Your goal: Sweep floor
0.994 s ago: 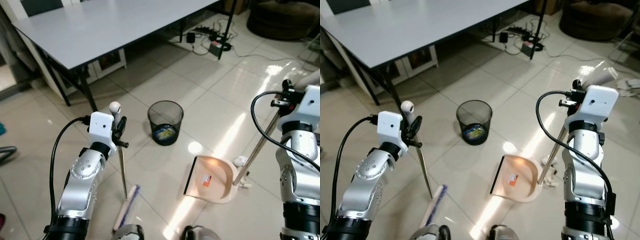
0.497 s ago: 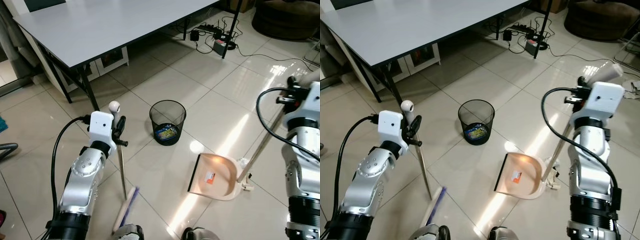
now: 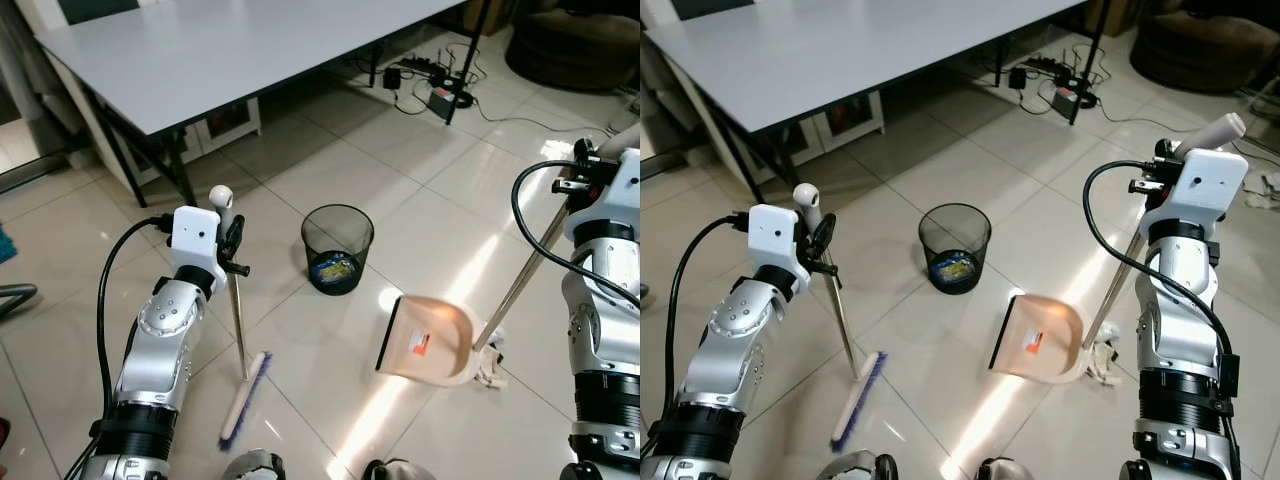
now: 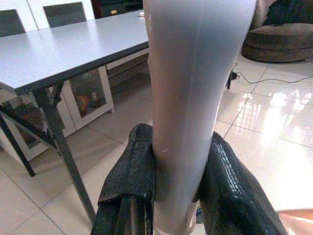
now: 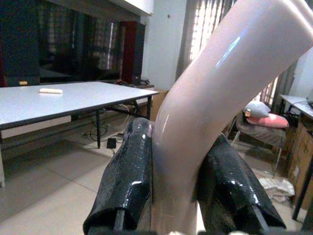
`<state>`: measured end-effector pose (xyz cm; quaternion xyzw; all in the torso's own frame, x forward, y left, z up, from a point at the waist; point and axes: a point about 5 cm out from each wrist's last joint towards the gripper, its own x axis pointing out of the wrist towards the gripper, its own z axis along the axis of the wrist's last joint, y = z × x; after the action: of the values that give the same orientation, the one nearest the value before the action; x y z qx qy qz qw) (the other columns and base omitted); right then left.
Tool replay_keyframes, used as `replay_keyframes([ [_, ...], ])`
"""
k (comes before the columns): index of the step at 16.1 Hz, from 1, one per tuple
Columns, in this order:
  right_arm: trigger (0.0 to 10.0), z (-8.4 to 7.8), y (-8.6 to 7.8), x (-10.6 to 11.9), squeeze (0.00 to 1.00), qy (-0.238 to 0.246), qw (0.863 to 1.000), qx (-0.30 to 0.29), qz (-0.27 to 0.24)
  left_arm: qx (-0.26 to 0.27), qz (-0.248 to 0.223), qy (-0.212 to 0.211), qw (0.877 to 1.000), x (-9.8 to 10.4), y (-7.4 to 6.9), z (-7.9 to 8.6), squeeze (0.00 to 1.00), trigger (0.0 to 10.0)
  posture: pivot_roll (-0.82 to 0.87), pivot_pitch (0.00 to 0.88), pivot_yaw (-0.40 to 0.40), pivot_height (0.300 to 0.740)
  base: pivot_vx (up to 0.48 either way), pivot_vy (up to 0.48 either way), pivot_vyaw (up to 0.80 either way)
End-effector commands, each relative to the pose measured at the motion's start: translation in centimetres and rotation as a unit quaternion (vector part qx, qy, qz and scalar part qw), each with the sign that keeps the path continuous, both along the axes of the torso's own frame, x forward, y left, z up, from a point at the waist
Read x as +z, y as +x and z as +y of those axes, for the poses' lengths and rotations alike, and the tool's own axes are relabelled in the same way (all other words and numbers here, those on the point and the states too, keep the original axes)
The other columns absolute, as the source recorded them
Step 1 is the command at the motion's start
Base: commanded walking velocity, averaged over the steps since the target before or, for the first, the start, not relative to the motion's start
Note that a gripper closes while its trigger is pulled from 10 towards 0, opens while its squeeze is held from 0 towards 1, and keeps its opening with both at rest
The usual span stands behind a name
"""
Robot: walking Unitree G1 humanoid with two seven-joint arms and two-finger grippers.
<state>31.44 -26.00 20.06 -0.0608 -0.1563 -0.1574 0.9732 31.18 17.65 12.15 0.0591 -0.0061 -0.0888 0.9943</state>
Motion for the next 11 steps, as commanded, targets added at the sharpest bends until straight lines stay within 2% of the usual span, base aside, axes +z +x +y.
replay_keyframes([
  [1, 10.0, -0.3, 0.1, 1.0, 0.0, -0.011, 1.0, -0.002, -0.022, -0.008, -0.024, 0.002, 1.0, 0.9, 0.4, -0.3, 0.0, 10.0, -0.01, 0.0, -0.007, 0.74, 0.0, 0.0, 0.0],
  [3, 10.0, -0.5, 0.0, 0.6, 0.0, -0.011, 1.0, -0.006, -0.021, -0.007, -0.024, -0.002, 1.0, 0.7, 0.6, -0.4, 0.0, 10.0, -0.02, 0.0, -0.002, 0.74, 0.0, 0.0, 0.0],
  [6, 10.0, -0.6, -0.4, 0.7, 0.0, -0.016, 1.0, -0.008, -0.021, -0.021, -0.015, -0.014, 1.0, 0.2, 0.4, -1.4, 0.0, 10.0, -0.04, 0.0, 0.009, 0.74, 0.0, 0.0, 0.0],
  [8, 10.0, -1.2, -1.2, 0.9, 0.0, -0.024, 0.999, -0.016, -0.02, -0.03, -0.007, -0.02, 0.999, -0.6, -0.1, -2.1, 0.0, 10.0, -0.06, 0.0, 0.004, 0.74, 0.0, 0.0, 0.0],
  [11, 10.0, -1.5, -1.5, 1.0, 0.0, -0.022, 0.999, -0.02, -0.018, -0.018, -0.006, -0.026, 0.999, -0.8, -0.5, -2.0, 0.0, 10.0, -0.06, 0.002, -0.01, 0.74, 0.0, 0.0, 0.0],
])
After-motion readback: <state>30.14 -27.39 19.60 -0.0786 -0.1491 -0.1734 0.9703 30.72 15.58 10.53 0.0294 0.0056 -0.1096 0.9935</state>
